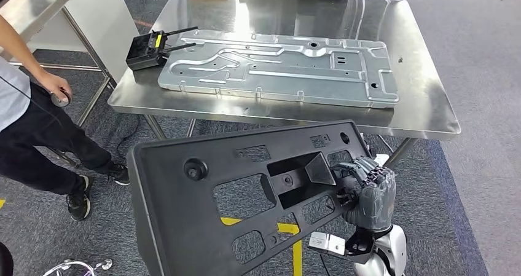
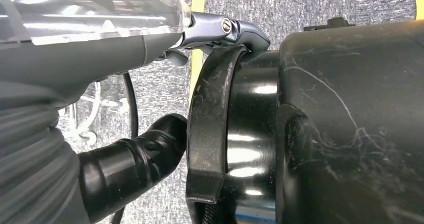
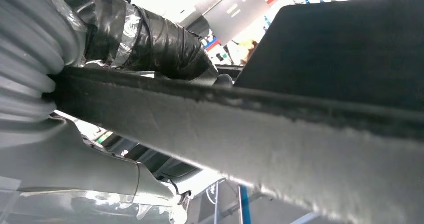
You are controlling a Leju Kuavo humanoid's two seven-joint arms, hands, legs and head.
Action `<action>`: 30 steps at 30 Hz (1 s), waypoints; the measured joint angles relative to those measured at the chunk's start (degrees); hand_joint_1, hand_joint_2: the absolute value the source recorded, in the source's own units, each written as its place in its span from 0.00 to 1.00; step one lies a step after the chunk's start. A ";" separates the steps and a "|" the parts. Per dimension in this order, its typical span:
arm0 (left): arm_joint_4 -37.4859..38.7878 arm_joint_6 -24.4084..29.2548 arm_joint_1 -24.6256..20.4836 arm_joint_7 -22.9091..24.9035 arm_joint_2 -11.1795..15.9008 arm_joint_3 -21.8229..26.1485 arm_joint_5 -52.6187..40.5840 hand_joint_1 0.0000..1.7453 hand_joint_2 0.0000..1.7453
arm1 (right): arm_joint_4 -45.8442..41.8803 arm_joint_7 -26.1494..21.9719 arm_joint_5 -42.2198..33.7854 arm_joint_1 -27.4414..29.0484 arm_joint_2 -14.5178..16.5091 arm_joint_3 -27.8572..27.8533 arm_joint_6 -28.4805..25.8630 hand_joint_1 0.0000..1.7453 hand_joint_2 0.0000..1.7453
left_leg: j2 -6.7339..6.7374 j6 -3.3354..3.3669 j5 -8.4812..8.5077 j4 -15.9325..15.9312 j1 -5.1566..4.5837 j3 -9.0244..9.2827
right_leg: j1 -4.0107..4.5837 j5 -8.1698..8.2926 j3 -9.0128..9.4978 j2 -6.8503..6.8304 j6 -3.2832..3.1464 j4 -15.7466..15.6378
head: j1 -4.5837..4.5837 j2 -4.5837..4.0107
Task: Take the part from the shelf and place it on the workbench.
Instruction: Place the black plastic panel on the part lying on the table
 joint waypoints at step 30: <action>-0.01 -0.42 -0.29 -0.15 -0.04 -0.94 0.00 0.00 1.00 | 0.68 3.28 2.73 -4.83 0.25 0.26 0.00 1.00 1.00 | 0.06 0.22 0.52 -0.29 0.04 -0.30 | 0.43 0.27 -0.42 -0.03 0.03 0.07 | -0.19 0.00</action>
